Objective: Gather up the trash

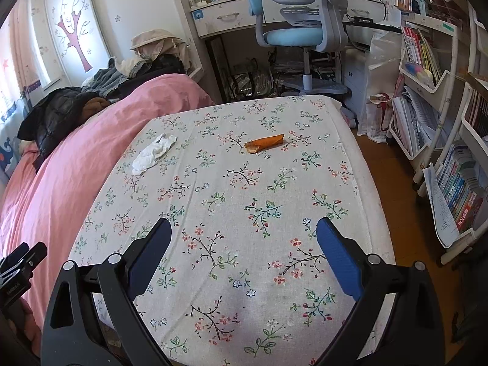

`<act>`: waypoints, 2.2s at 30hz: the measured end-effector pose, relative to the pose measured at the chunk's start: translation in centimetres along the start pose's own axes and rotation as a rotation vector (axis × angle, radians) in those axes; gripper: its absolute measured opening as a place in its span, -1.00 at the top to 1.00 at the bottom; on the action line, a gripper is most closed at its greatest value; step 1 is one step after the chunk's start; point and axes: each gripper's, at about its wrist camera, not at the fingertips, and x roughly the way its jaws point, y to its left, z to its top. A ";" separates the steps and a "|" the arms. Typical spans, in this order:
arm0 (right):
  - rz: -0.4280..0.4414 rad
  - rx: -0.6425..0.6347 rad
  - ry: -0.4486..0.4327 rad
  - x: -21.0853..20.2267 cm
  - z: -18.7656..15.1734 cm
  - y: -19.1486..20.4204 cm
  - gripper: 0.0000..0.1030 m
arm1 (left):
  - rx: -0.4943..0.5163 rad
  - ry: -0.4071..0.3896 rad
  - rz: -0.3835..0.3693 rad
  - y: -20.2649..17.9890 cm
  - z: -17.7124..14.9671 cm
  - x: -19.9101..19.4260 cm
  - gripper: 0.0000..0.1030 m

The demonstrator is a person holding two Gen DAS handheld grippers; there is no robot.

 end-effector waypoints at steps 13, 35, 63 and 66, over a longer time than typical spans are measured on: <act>-0.001 -0.003 0.004 0.2 -0.2 0.0 -0.79 | 0.000 0.002 0.000 0.0 -0.1 0.0 -0.85; -0.001 -0.004 0.005 0.1 -0.1 0.0 -0.80 | -0.001 0.008 0.000 -0.2 -0.4 0.1 -0.85; -0.005 -0.013 0.009 0.0 -0.6 0.4 -0.80 | -0.004 0.007 -0.002 0.1 -0.4 0.0 -0.85; -0.007 -0.017 0.010 0.0 -0.5 0.4 -0.80 | -0.005 0.008 -0.002 0.1 -0.5 0.0 -0.85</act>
